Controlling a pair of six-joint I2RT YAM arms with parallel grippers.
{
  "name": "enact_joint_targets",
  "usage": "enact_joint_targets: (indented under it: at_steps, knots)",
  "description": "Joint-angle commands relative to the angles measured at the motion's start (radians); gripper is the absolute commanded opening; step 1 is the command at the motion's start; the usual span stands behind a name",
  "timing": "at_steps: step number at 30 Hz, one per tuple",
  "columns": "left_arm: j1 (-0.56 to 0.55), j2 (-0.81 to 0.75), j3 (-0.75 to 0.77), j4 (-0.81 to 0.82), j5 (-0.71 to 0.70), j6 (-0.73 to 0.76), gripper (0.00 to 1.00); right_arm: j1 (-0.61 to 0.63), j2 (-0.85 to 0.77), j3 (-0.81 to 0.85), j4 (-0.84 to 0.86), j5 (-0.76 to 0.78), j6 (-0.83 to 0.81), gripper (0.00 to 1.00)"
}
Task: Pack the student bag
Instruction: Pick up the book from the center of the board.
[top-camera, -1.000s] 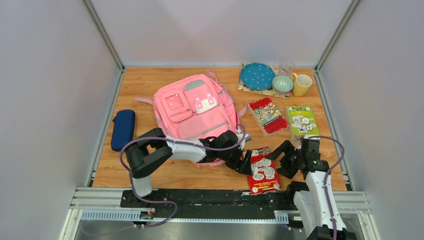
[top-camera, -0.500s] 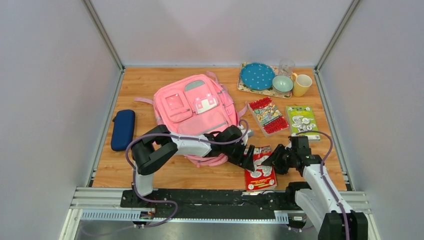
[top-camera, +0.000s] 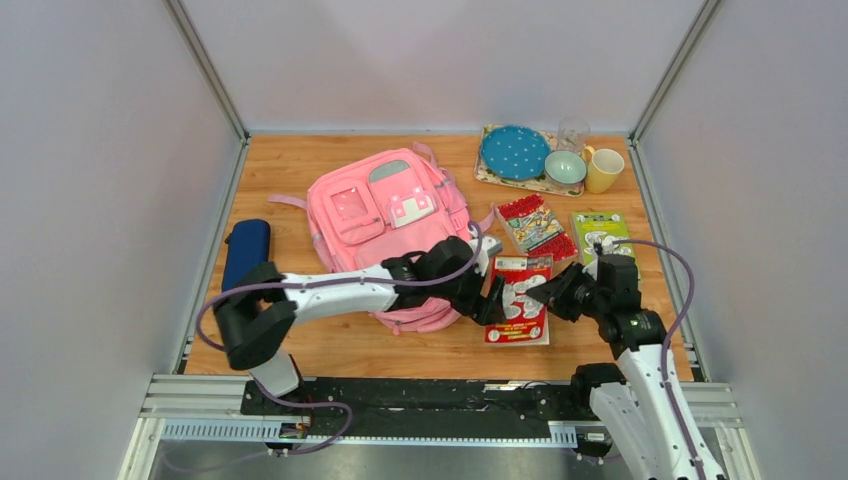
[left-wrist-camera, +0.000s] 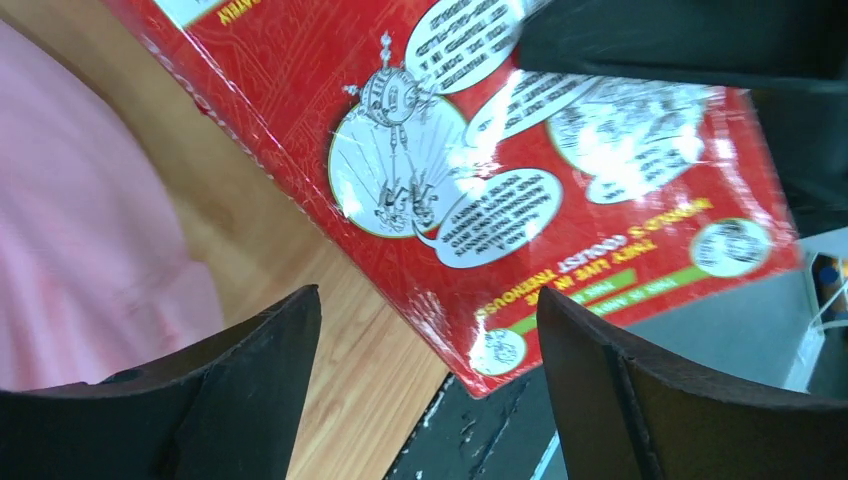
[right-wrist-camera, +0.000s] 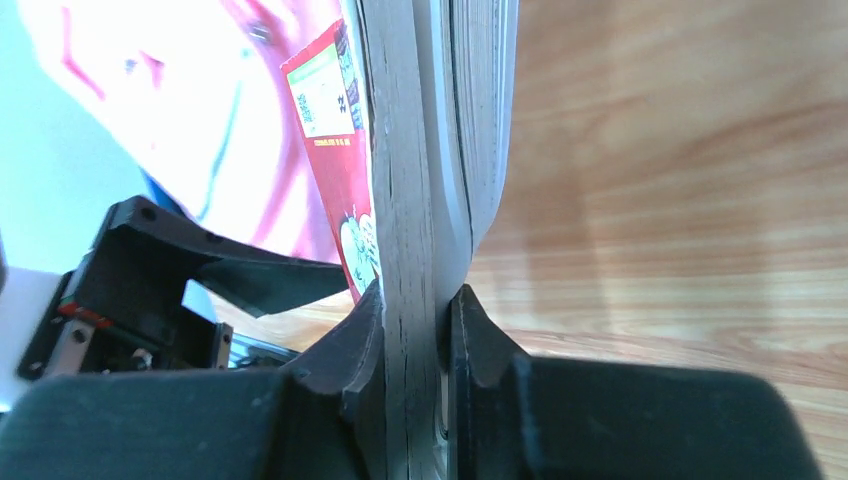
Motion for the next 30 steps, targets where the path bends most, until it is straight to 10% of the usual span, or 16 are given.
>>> enact_joint_targets:
  at_steps: [1, 24, 30]
  knots:
    - [0.019, -0.245, -0.024, -0.037, -0.160, 0.078, 0.88, 0.004, -0.070, 0.124, 0.053, -0.043, 0.094, 0.00]
    - [0.182, -0.436, -0.253, 0.530, 0.150, -0.114, 0.94, 0.007, -0.062, 0.112, 0.432, -0.543, 0.223, 0.00]
    - [0.188, -0.435, -0.255, 0.547, 0.191, -0.105, 0.58, 0.019, 0.011, 0.179, 0.444, -0.614, 0.157, 0.00]
